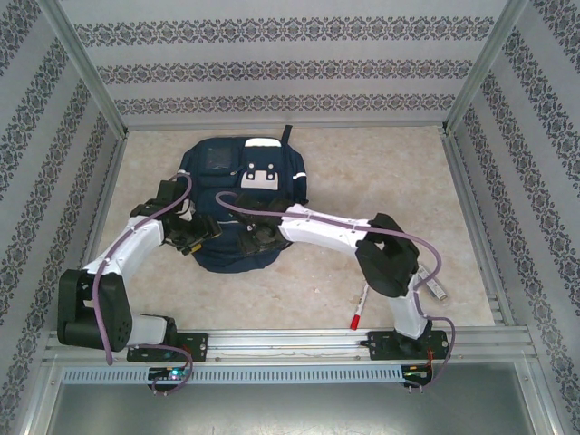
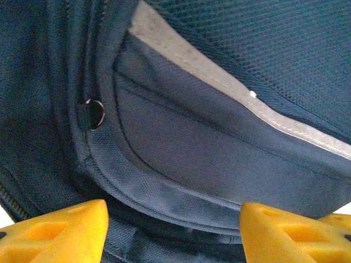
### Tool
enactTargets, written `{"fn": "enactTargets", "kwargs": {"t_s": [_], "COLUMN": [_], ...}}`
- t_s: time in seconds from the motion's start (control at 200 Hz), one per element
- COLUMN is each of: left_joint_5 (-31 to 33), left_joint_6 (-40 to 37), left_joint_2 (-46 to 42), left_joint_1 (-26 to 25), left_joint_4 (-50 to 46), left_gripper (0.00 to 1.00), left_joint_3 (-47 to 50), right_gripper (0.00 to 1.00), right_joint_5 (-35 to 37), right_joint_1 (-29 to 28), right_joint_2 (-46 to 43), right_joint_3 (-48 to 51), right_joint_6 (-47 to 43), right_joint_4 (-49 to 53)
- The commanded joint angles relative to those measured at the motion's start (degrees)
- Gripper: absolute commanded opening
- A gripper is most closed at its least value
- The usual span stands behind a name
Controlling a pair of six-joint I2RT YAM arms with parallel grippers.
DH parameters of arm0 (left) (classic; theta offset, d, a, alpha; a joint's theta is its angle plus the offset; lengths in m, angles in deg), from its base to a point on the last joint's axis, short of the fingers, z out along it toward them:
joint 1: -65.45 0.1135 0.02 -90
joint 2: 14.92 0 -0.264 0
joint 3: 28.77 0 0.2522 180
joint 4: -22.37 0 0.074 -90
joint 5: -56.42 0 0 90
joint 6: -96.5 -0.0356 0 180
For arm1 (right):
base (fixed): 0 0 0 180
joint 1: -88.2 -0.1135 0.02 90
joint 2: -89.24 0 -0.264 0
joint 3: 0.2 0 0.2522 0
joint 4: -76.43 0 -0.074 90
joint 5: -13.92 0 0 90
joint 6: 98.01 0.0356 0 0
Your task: Pack books, pencil case, and school supplies into a backpack
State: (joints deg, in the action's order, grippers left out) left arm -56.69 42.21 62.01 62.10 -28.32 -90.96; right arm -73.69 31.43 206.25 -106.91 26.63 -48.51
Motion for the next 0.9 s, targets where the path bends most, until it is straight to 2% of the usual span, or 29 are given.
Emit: {"fn": "enactTargets", "kwargs": {"t_s": [0.0,0.08,0.17,0.36,0.55,0.744,0.894], "left_joint_5": [0.16,1.69,2.67,2.69,2.78,-1.36,-3.51], "left_joint_6": [3.85,4.61,4.97,5.58,4.97,6.08,7.33], "left_joint_2": [0.69,1.82,2.73,3.54,2.07,1.37,0.5], "left_joint_1": [0.01,0.06,0.02,0.11,0.15,0.1,-0.48], "left_joint_4": [2.57,2.99,4.42,4.53,3.12,2.27,1.12], "left_gripper": [0.65,0.65,0.65,0.66,0.66,0.66,0.64], "left_joint_3": [0.51,0.97,1.6,1.82,1.53,0.14,-1.29], "right_gripper": [0.54,0.54,0.54,0.54,0.49,0.5,0.56], "right_joint_5": [7.1,10.72,11.64,14.63,13.98,5.51,-1.26], "right_joint_1": [-1.91,-3.52,-3.7,-2.06,1.16,1.45,4.08], "right_joint_2": [4.09,4.7,4.03,2.69,-2.3,-8.74,-10.75], "right_joint_3": [-5.83,-8.03,-6.63,-2.15,4.35,5.47,6.77], "right_joint_6": [0.11,-1.04,-1.15,-0.29,2.69,3.34,15.45], "right_joint_4": [11.36,14.28,14.28,15.94,13.63,9.51,4.87]}}
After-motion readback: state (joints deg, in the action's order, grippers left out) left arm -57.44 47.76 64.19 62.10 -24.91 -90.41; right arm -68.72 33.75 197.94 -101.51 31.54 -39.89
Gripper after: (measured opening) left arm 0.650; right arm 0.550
